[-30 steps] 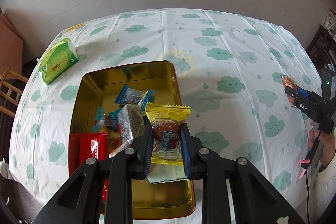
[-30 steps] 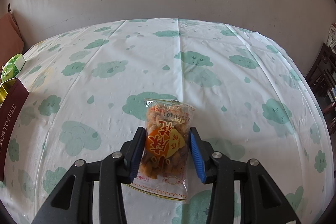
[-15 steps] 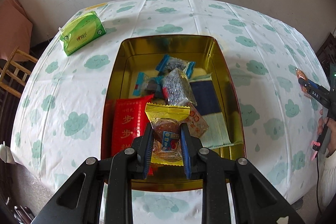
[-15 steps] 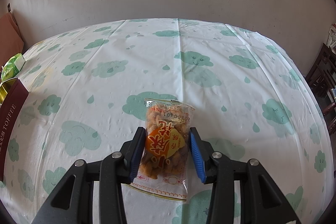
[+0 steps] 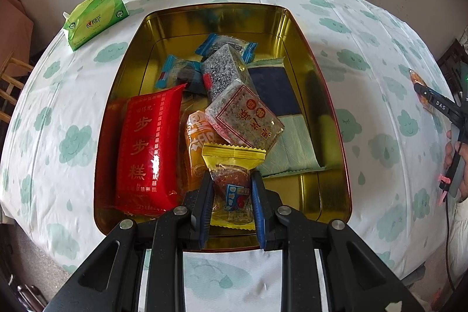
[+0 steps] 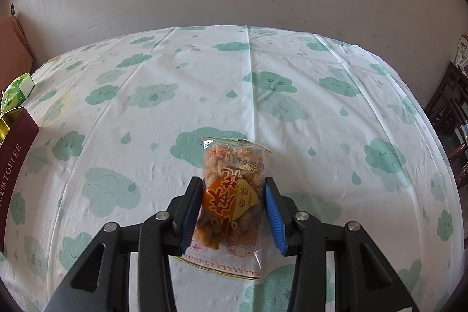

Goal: Organize snacks
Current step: 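Carry the yellow candy into the tin and open the left tool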

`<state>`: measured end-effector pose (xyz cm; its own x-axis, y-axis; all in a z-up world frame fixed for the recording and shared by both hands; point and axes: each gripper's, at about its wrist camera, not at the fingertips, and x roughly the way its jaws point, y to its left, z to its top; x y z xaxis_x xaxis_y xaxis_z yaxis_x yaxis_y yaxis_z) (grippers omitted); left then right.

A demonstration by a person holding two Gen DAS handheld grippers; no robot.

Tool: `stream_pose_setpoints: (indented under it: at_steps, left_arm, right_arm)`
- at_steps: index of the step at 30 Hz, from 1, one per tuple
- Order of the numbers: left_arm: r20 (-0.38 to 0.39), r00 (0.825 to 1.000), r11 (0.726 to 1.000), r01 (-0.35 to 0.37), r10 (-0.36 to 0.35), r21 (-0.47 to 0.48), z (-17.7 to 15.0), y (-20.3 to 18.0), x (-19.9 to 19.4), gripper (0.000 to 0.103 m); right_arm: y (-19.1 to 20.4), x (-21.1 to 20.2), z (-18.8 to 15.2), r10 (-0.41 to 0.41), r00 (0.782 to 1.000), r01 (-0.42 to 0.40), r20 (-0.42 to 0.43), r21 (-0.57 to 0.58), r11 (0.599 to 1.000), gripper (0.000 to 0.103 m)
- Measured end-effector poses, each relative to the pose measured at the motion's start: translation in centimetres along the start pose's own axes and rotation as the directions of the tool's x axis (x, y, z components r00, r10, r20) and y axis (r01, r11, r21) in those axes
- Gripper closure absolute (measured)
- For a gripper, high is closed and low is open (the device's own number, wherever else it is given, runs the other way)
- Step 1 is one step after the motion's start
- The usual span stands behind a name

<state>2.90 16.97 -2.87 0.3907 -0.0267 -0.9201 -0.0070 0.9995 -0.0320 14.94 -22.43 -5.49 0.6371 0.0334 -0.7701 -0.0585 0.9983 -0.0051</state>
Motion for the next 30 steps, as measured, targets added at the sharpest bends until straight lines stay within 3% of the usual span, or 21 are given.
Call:
stream_pose_setpoints:
  at_steps: [20, 26, 30]
  left_arm:
    - [-0.006, 1.0, 1.0, 0.013, -0.013, -0.02, -0.4, 0.0, 0.7, 0.078]
    - [0.014, 1.0, 1.0, 0.022, -0.022, -0.021, -0.4, 0.0, 0.0, 0.068]
    - [0.055, 0.998, 1.0, 0.001, -0.001, -0.015, -0.3, -0.1, -1.2, 0.056]
  right_arm:
    - [0.0, 0.0, 0.0, -0.001, 1.0, 0.001, 0.0, 0.0, 1.0, 0.059]
    - [0.0, 0.0, 0.0, -0.002, 1.0, 0.002, 0.0, -0.001, 1.0, 0.059]
    - [0.0, 0.0, 0.0, -0.002, 1.0, 0.002, 0.0, -0.001, 1.0, 0.059]
